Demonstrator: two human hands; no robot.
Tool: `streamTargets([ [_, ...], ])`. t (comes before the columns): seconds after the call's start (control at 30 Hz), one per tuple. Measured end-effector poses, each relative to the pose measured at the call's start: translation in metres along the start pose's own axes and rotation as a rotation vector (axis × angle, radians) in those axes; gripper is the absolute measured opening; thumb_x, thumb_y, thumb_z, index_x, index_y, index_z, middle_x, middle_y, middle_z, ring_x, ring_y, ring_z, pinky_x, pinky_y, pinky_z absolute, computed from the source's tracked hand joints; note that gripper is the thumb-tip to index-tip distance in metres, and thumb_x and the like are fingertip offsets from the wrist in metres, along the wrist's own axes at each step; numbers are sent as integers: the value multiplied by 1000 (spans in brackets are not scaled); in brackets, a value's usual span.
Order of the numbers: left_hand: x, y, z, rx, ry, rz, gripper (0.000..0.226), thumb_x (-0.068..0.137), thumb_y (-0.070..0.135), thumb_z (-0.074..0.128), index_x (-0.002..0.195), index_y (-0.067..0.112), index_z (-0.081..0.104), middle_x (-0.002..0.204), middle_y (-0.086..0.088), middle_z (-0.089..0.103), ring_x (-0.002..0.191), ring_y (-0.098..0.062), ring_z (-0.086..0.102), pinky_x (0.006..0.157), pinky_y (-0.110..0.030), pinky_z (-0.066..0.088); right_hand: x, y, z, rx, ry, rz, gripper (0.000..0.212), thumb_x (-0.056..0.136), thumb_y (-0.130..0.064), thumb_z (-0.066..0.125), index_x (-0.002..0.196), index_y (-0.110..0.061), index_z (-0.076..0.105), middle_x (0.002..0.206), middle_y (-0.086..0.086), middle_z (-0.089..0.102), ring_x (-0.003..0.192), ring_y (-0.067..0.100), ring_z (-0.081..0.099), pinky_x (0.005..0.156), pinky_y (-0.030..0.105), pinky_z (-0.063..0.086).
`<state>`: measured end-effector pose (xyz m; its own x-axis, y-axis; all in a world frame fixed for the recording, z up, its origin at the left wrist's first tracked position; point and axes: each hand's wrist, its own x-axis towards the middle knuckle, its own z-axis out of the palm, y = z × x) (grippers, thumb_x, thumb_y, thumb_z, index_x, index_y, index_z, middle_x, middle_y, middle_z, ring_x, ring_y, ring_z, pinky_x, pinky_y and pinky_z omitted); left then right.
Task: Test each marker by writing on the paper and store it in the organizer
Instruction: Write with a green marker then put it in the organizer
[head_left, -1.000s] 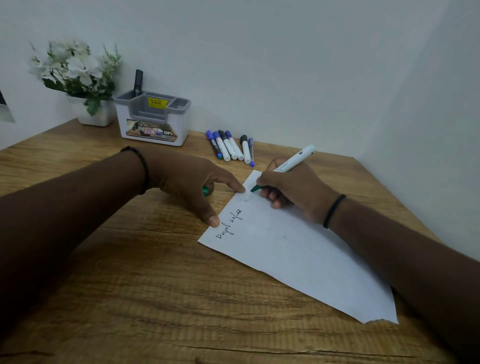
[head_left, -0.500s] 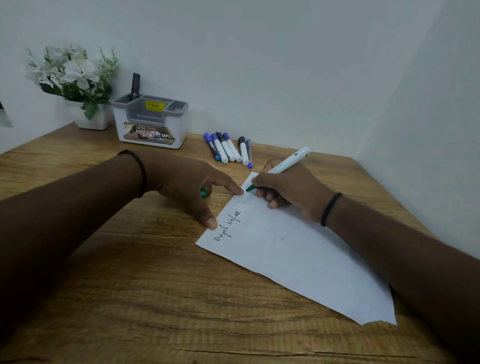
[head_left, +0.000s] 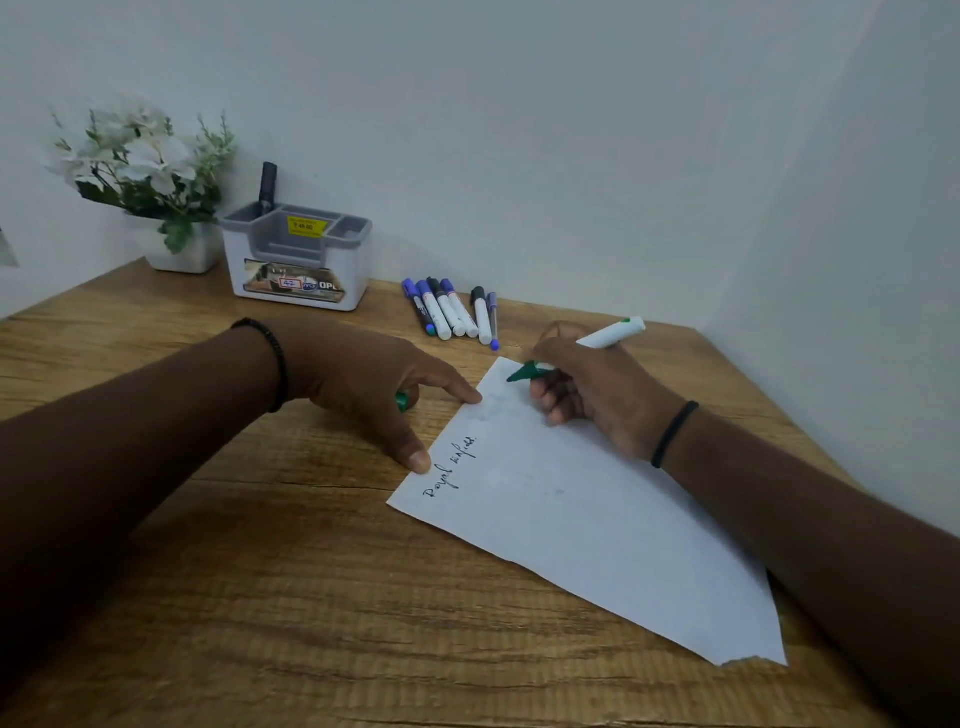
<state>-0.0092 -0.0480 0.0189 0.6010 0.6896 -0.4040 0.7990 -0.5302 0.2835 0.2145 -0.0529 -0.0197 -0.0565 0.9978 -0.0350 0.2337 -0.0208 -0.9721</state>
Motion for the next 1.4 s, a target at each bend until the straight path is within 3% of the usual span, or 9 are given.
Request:
streamTargets([
  [0.27,-2,0,0,-4,22,6,84,78,42,70,146,43,22,119,19,24,90,2,49,70,-14,36,3,1,2,-88,13,-15,19,86,-7,65,68,-10,58,62,9,63,51,19,54,50,27,50],
  [0.3,-1,0,0,-2,19,3,85,78,43,70,147,43,21,76,10,21,86,1,49,71,-14,36,3,1,2,-88,22,-15,20,86,-7,66,67,-10,58,62,9,63,50,19,54,50,27,50],
  [0.37,-1,0,1,-3,8,7,86,76,44,71,146,44,20,131,12,37,118,-6,23,79,-17,35,4,2,2,-83,33,-17,21,85,-7,65,66,-11,59,62,10,63,49,20,54,50,27,50],
  [0.4,-2,0,1,-3,1,5,86,76,45,70,146,45,20,134,9,47,88,6,31,86,-20,34,4,2,3,-83,38,-20,20,85,-7,65,66,-10,59,62,11,64,49,20,54,50,27,50],
  [0.6,-4,4,-1,22,-20,-29,85,78,43,70,146,44,18,150,5,34,119,-11,44,96,-25,33,6,1,4,-75,70,-31,19,84,-6,66,67,-9,60,63,12,65,49,20,55,48,26,50],
  [0.77,-7,8,-3,40,-7,-10,83,79,40,69,147,41,21,119,14,40,102,1,43,97,-33,39,8,-1,5,-171,64,-36,22,82,-9,67,62,-13,59,65,11,68,56,23,56,51,28,50],
  [1.07,-5,4,-1,35,-11,-20,86,76,45,70,146,45,19,145,6,37,133,-14,28,100,-28,33,9,2,4,-136,98,-36,21,84,-7,65,64,-10,58,64,13,67,50,21,56,51,28,51],
  [1.13,-4,5,-2,37,-10,-14,85,77,44,69,146,45,19,137,5,43,86,4,33,89,-22,39,10,3,3,-142,87,-30,20,84,-8,66,65,-10,60,65,13,68,51,20,57,51,27,51],
  [1.4,-3,3,-1,17,-14,-39,85,77,43,70,145,45,19,118,26,47,96,2,46,81,-13,35,13,3,2,-128,59,-24,16,85,-10,67,70,-9,64,68,11,69,53,18,56,52,28,53],
])
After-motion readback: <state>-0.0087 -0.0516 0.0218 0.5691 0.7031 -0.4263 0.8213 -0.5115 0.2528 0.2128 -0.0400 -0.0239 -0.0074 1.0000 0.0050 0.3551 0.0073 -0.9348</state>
